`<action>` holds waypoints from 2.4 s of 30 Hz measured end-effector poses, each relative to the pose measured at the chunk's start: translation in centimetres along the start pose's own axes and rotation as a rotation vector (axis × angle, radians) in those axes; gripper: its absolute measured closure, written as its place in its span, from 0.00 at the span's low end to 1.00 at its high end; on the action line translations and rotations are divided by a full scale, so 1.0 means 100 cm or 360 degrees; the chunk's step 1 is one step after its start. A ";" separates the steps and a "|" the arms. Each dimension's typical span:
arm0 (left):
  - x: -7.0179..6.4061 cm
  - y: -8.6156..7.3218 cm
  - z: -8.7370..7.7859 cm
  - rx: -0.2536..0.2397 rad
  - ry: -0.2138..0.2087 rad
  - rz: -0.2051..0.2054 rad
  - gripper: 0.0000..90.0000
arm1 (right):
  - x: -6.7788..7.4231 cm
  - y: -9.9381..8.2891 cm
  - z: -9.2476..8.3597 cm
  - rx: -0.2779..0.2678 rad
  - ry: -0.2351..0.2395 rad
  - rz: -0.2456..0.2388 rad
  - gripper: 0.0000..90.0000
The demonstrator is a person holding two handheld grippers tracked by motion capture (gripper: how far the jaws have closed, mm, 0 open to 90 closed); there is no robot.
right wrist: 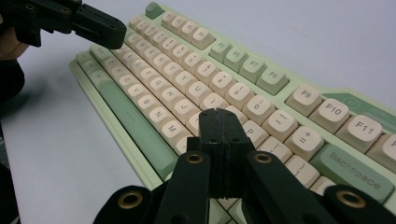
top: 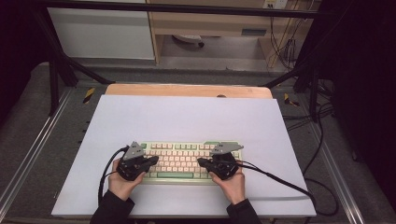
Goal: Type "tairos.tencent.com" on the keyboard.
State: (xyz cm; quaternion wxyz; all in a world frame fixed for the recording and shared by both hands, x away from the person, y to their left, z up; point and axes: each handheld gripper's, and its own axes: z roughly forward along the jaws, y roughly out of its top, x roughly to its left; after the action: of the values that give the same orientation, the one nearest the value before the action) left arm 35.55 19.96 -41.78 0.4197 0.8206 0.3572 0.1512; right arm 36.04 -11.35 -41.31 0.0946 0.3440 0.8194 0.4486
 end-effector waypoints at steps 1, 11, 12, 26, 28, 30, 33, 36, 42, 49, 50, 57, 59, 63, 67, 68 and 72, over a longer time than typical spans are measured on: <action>0.001 -0.001 -0.001 -0.0002 0.0003 -0.0003 1.00 | 0.000 0.000 0.001 0.0006 0.0002 0.0004 1.00; 0.008 -0.010 -0.009 -0.0012 0.0016 -0.0037 1.00 | 0.005 -0.001 0.012 0.0042 0.0023 0.0000 1.00; 0.008 -0.011 -0.010 -0.0017 0.0017 -0.0040 1.00 | 0.005 -0.002 0.013 0.0046 0.0021 -0.0001 1.00; 0.012 -0.016 -0.014 -0.0019 0.0029 -0.0062 1.00 | 0.007 -0.010 0.019 0.0107 -0.0011 -0.0035 1.00; 0.012 -0.016 -0.013 -0.0015 0.0029 -0.0061 1.00 | 0.007 -0.011 0.019 0.0112 -0.0013 -0.0036 1.00; 0.013 -0.017 -0.013 -0.0014 0.0029 -0.0066 1.00 | 0.007 -0.011 0.019 0.0110 -0.0014 -0.0035 1.00; 0.013 -0.017 -0.013 -0.0013 0.0030 -0.0065 1.00 | 0.007 -0.011 0.019 0.0109 -0.0017 -0.0035 1.00; 0.013 -0.017 -0.013 -0.0014 0.0032 -0.0066 1.00 | 0.007 -0.012 0.020 0.0108 -0.0018 -0.0043 1.00; 0.013 -0.017 -0.013 -0.0020 0.0032 -0.0067 1.00 | 0.007 -0.013 0.021 0.0125 -0.0024 -0.0043 1.00; 0.011 -0.016 -0.013 -0.0026 0.0023 -0.0063 1.00 | 0.006 -0.008 0.014 0.0083 -0.0025 -0.0050 1.00; 0.010 -0.016 -0.013 -0.0026 0.0023 -0.0061 1.00 | 0.006 -0.008 0.013 0.0076 -0.0026 -0.0045 1.00; 0.005 -0.013 -0.010 -0.0022 0.0009 -0.0038 1.00 | 0.004 -0.004 0.007 0.0050 -0.0035 -0.0043 1.00; 0.003 -0.012 -0.009 -0.0016 0.0006 -0.0028 1.00 | 0.003 -0.004 0.006 0.0048 -0.0036 -0.0041 1.00; -0.001 -0.009 -0.006 -0.0012 -0.0004 -0.0018 1.00 | 0.000 -0.005 0.003 0.0040 -0.0037 -0.0024 1.00; -0.007 -0.006 -0.001 -0.0003 -0.0020 0.0002 1.00 | -0.002 -0.006 0.000 0.0029 -0.0044 -0.0018 1.00; -0.008 -0.006 0.000 -0.0001 -0.0025 0.0007 1.00 | -0.002 -0.006 0.000 0.0026 -0.0048 -0.0022 1.00; -0.014 -0.003 0.006 0.0008 -0.0046 0.0027 1.00 | -0.002 -0.005 -0.002 0.0023 -0.0047 -0.0018 1.00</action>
State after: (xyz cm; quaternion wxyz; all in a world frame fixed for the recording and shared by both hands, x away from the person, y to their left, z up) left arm 34.75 18.68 -42.30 0.4214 0.8268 0.3445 0.1419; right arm 35.91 -11.79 -41.62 0.1067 0.3466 0.8231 0.4371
